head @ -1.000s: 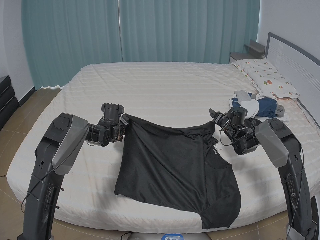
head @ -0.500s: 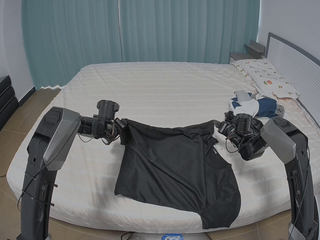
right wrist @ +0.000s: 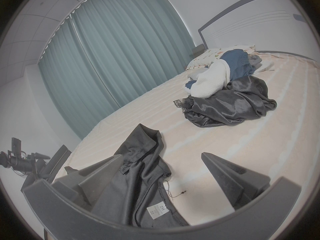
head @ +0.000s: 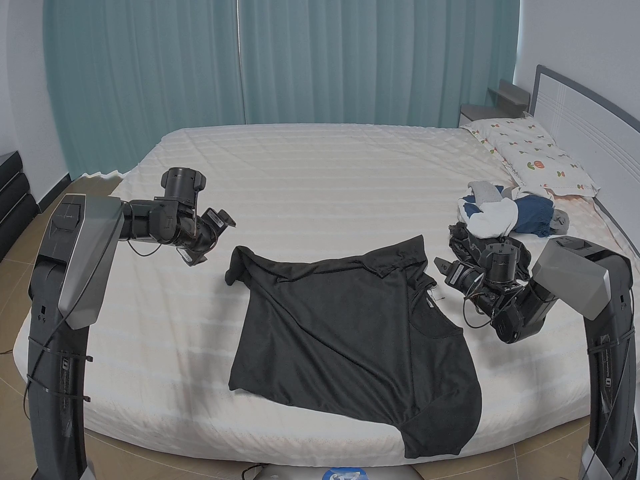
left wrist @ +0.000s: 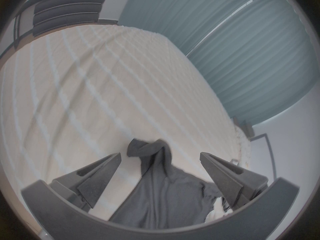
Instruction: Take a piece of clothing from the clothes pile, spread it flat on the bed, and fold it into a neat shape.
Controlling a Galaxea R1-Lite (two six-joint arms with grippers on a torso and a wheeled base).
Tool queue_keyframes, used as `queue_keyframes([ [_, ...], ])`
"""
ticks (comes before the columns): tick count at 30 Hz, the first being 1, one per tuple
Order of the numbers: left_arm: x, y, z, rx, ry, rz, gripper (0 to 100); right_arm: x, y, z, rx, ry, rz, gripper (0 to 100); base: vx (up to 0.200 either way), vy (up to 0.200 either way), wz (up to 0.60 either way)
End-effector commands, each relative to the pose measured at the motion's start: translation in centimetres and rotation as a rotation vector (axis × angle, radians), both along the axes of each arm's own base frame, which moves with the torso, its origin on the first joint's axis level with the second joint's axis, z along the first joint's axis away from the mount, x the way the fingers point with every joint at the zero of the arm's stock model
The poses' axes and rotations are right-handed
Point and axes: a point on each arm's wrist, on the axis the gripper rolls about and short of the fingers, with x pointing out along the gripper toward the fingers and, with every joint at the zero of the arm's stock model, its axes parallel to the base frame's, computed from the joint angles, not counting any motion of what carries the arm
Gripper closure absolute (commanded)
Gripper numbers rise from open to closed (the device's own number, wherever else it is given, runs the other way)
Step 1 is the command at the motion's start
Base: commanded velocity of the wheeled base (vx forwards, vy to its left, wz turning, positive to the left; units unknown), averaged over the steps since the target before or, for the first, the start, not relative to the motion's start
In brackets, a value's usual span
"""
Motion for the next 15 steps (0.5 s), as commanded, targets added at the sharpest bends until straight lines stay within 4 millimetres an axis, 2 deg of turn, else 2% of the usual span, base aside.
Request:
queue_keyframes([
  [1, 0.9, 0.9, -0.3, -0.041, -0.047, 0.046, 0, -1.6, -0.3, -0.4, 0.017, 0.009, 0.012, 0, 0.000, 0.000, 0.00],
  [5, 0.8, 1.3, -0.4, -0.067, -0.023, 0.067, 0, -2.2, -0.3, -0.3, 0.041, 0.007, 0.021, 0, 0.000, 0.000, 0.00],
  [7, -0.2, 1.5, -1.3, -0.095, 0.046, 0.043, 0, -3.3, -0.5, 0.0, 0.083, 0.015, 0.030, 0, 0.000, 0.000, 0.00],
  [12, -2.5, 1.5, -0.9, -0.134, 0.109, 0.003, 0, -4.6, -0.7, -0.3, 0.136, 0.041, 0.041, 0, 0.000, 0.000, 0.00],
  [14, -4.6, 1.6, -1.1, -0.147, 0.130, -0.009, 0, -5.2, -1.0, -0.7, 0.161, 0.064, 0.049, 0, 0.000, 0.000, 0.00],
  [15, -4.6, 1.6, -1.1, -0.147, 0.130, -0.009, 0, -5.2, -1.0, -0.7, 0.161, 0.064, 0.049, 0, 0.000, 0.000, 0.00],
])
